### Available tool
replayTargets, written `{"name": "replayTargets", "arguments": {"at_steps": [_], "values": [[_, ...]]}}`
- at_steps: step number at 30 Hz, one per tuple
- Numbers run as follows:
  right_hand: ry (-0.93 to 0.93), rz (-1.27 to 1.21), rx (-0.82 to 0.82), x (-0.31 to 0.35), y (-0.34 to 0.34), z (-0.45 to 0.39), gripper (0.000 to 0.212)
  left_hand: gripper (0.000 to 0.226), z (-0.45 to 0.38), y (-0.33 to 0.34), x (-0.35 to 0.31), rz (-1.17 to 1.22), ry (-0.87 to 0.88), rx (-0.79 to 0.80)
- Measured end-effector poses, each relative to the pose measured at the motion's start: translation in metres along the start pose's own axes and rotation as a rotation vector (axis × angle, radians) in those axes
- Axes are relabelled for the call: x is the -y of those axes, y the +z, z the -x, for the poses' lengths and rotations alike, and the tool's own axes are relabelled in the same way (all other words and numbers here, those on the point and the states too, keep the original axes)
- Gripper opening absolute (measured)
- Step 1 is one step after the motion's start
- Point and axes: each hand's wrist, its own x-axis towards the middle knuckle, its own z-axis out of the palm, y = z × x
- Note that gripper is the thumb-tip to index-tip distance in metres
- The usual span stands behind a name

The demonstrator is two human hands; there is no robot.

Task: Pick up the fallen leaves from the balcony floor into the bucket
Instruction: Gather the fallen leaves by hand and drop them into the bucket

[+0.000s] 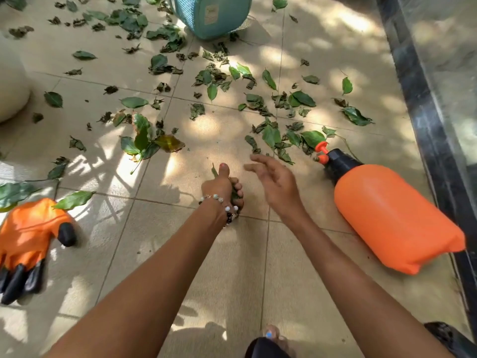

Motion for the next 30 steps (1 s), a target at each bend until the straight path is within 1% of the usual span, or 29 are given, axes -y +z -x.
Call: {"name": "replayTargets", "arguments": {"at_steps": [1,2,3,4,5,7,9,11,13,14,16,17,19,20,22,23,24,25,26,27,28,29,30], "values": [[-0.011,0.202,-0.042,-0.013,-0.012,-0.012,0.031,0.047,-0.001,0.001,-0.004,0.001,-0.008,0.005],[-0.032,0.490,0.006,-0.026,-0.023,-0.022,0.035,0.047,-0.005,0.000,-0.009,-0.010,-0.006,0.002],[-0.017,0.753,0.116,-0.039,-0.029,-0.029,0.042,0.047,-0.010,-0.002,-0.012,-0.009,-0.005,-0.009],[0.013,0.922,0.229,-0.052,-0.033,-0.032,0.049,0.047,-0.014,-0.004,-0.015,-0.018,0.009,-0.021],[0.026,0.987,0.281,-0.063,-0.034,-0.032,0.053,0.046,-0.015,-0.005,-0.018,-0.022,0.011,-0.025],[-0.110,0.961,0.181,-0.073,-0.031,-0.025,0.051,0.046,-0.019,-0.008,-0.021,-0.027,0.012,-0.037],[-0.254,0.944,0.062,-0.079,-0.025,-0.019,0.043,0.046,-0.022,-0.008,-0.019,-0.031,0.013,-0.040],[-0.337,0.932,-0.007,-0.076,-0.023,-0.017,0.035,0.045,-0.021,-0.005,-0.015,-0.051,0.018,-0.027],[-0.322,0.790,-0.057,-0.061,-0.021,-0.020,0.023,0.043,-0.020,0.001,-0.010,-0.087,0.028,-0.002],[-0.267,0.644,-0.105,-0.049,-0.018,-0.021,0.019,0.042,-0.018,0.005,-0.008,-0.105,0.037,0.019],[-0.107,0.333,-0.182,-0.026,-0.007,-0.023,0.016,0.045,-0.018,0.013,-0.004,-0.145,0.076,0.060],[-0.068,0.266,-0.195,-0.016,-0.001,-0.022,0.014,0.048,-0.018,0.017,-0.003,-0.199,0.111,0.059],[-0.110,0.364,-0.194,-0.005,0.012,-0.022,0.014,0.055,-0.018,0.021,-0.004,-0.356,0.186,0.012],[-0.138,0.418,-0.160,-0.003,0.015,-0.024,0.015,0.057,-0.019,0.022,-0.006,-0.404,0.206,-0.009],[-0.118,0.423,-0.001,-0.005,0.014,-0.032,0.015,0.055,-0.023,0.020,-0.013,-0.371,0.168,-0.014],[-0.069,0.361,0.104,-0.005,0.010,-0.037,0.012,0.051,-0.026,0.018,-0.016,-0.310,0.127,-0.003],[-0.005,0.243,0.182,-0.005,0.004,-0.043,0.012,0.046,-0.028,0.016,-0.020,-0.243,0.089,0.016],[0.049,0.114,0.204,-0.003,-0.001,-0.049,0.014,0.041,-0.030,0.013,-0.023,-0.188,0.060,0.040],[0.078,0.032,0.166,-0.004,-0.004,-0.057,0.017,0.037,-0.033,0.012,-0.025,-0.154,0.044,0.054],[0.068,0.081,0.104,-0.006,-0.008,-0.066,0.021,0.034,-0.036,0.010,-0.027,-0.137,0.037,0.056],[0.007,0.286,0.066,-0.012,-0.012,-0.075,0.026,0.031,-0.037,0.008,-0.028,-0.130,0.040,0.044],[-0.051,0.546,0.096,-0.018,-0.014,-0.084,0.037,0.031,-0.039,0.006,-0.028,-0.124,0.046,0.027],[-0.089,0.754,0.188,-0.024,-0.014,-0.089,0.052,0.031,-0.041,0.004,-0.028,-0.118,0.053,0.009]]}}
